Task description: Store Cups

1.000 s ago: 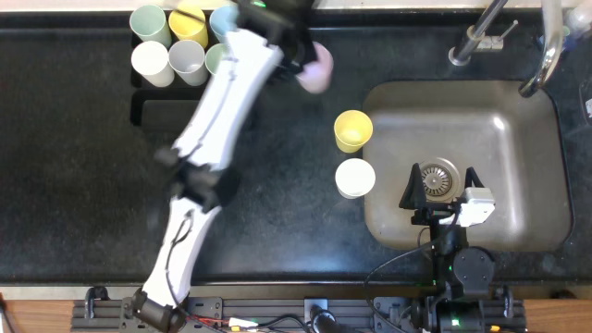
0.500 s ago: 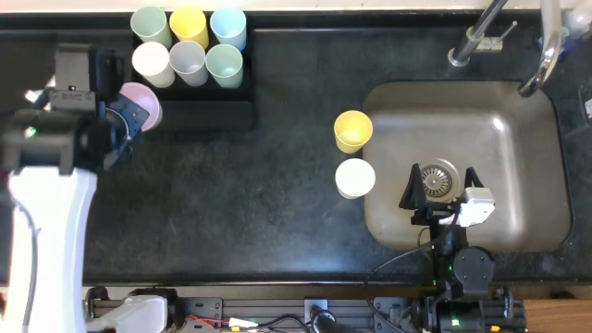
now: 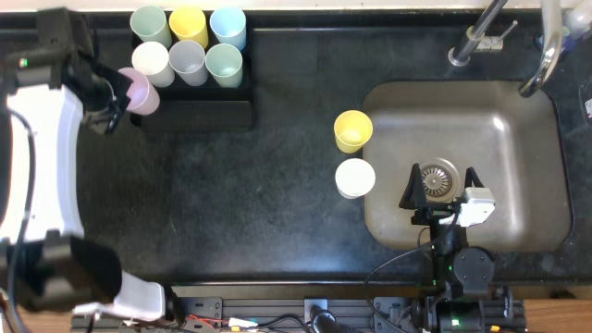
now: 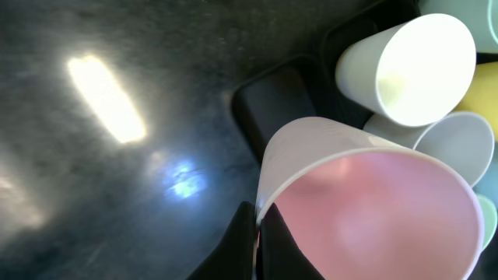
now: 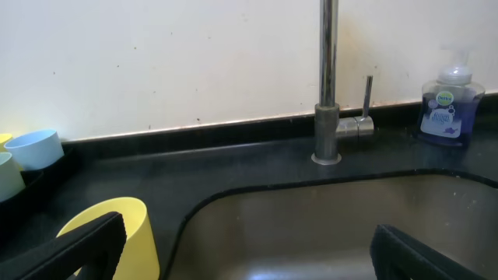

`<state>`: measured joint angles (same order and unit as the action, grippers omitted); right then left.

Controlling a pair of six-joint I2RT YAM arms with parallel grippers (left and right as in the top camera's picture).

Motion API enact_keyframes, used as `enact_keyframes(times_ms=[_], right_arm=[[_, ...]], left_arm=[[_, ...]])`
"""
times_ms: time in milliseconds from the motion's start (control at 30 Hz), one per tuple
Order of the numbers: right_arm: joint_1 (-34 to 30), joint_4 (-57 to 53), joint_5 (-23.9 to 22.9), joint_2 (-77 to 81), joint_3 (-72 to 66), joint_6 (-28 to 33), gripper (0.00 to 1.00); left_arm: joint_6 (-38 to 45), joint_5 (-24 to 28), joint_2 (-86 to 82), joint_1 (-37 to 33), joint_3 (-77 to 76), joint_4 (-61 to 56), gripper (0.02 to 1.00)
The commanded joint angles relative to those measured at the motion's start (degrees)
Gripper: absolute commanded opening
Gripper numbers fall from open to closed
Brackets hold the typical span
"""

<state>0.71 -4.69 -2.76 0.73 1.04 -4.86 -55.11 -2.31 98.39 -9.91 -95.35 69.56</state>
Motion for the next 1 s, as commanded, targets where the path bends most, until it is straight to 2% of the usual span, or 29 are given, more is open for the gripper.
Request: enact_keyframes(times_ms=[33, 200, 667, 1000], right_arm=[[-0.42, 0.31, 0.39, -0.52, -0.76, 0.2, 0.996], [-0.42, 0.31, 0.39, -0.52, -0.76, 0.2, 0.998], [-0.42, 0.31, 0.39, -0.52, -0.76, 0.2, 0.998], [-0.42, 0.31, 0.39, -0.52, -0.76, 0.2, 0.996]], left_arm=[[0.7, 4.42, 5.66, -1.29, -4.26, 0.0, 0.036], [0.72, 3.69, 8.0, -1.4, -4.26, 1.38, 0.038], [0.94, -2.8, 12.33, -1.38, -4.26, 0.42, 0.036], [1.11, -3.56, 12.9, -1.27, -3.02, -4.17, 0.036]])
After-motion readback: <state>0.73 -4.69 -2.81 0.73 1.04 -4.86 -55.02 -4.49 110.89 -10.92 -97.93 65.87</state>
